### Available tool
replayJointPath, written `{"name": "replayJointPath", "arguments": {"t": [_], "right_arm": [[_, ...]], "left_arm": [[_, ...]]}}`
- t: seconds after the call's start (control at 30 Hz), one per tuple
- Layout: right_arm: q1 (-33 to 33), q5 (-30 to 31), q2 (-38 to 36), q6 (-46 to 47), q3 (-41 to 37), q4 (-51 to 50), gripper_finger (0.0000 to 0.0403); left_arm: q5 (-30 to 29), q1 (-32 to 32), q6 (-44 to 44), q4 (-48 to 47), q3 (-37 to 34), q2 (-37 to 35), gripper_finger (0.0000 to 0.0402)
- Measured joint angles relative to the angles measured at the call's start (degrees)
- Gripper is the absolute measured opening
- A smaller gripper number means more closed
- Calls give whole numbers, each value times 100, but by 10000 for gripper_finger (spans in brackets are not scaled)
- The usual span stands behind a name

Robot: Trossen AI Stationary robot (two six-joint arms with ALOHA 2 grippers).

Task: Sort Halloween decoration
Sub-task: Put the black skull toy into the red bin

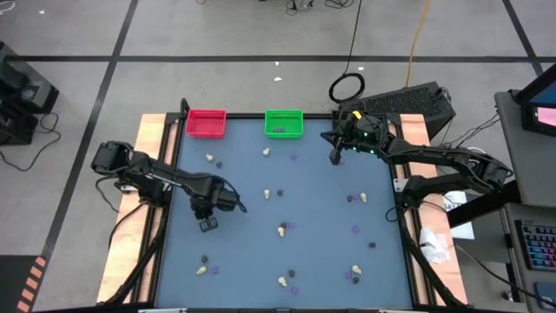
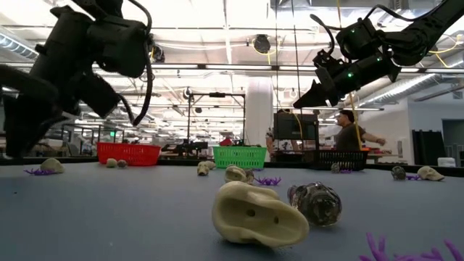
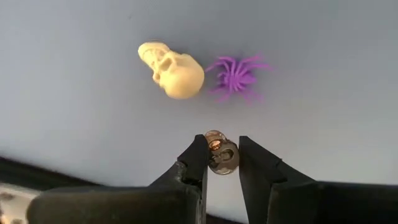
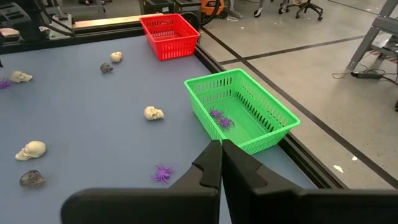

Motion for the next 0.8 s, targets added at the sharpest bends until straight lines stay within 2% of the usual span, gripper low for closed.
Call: {"name": "replayJointPath", "arguments": {"t": [0.2,0.37,0.6,0.8], "right_arm": [[-2,1,1,2,0,-2,0],[0,0,2,2,0,-2,0],[-2,0,2,2,0,11,0],[0,1,1,0,0,11,0]], "left_arm": [[1,283,342,-177,419,-2,59],[-219,834,968,-159,788,-2,59],[-793,2044,2027,-48,1204,-6,59],[-1317,3370,2612,514,1456,-7,59]]}}
